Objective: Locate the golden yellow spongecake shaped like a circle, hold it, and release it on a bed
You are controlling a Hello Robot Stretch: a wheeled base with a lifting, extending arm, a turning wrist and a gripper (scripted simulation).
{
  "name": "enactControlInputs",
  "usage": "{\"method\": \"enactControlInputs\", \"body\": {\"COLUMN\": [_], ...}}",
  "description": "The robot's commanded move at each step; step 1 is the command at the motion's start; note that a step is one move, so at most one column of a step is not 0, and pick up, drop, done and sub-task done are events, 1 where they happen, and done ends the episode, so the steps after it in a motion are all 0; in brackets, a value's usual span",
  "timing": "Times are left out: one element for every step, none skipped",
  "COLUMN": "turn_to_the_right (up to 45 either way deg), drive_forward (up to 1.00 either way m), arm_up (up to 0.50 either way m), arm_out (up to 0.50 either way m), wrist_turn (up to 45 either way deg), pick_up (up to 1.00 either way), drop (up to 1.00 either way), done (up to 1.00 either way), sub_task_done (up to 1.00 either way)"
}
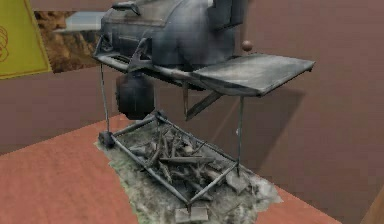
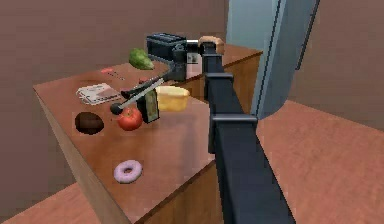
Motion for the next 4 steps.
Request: {"method": "enactControlInputs", "body": {"turn_to_the_right": [0.0, 0.0, 0.0, 0.0], "drive_forward": [0.0, 0.0, 0.0, 0.0], "arm_up": [0.0, 0.0, -0.1, 0.0], "arm_out": [0.0, 0.0, 0.0, 0.0], "wrist_turn": [45.0, 21.0, 0.0, 0.0], "pick_up": [0.0, 0.0, 0.0, 1.0], "drop": [0.0, 0.0, 0.0, 0.0], "done": [0.0, 0.0, 0.0, 0.0], "sub_task_done": [0.0, 0.0, 0.0, 0.0]}}
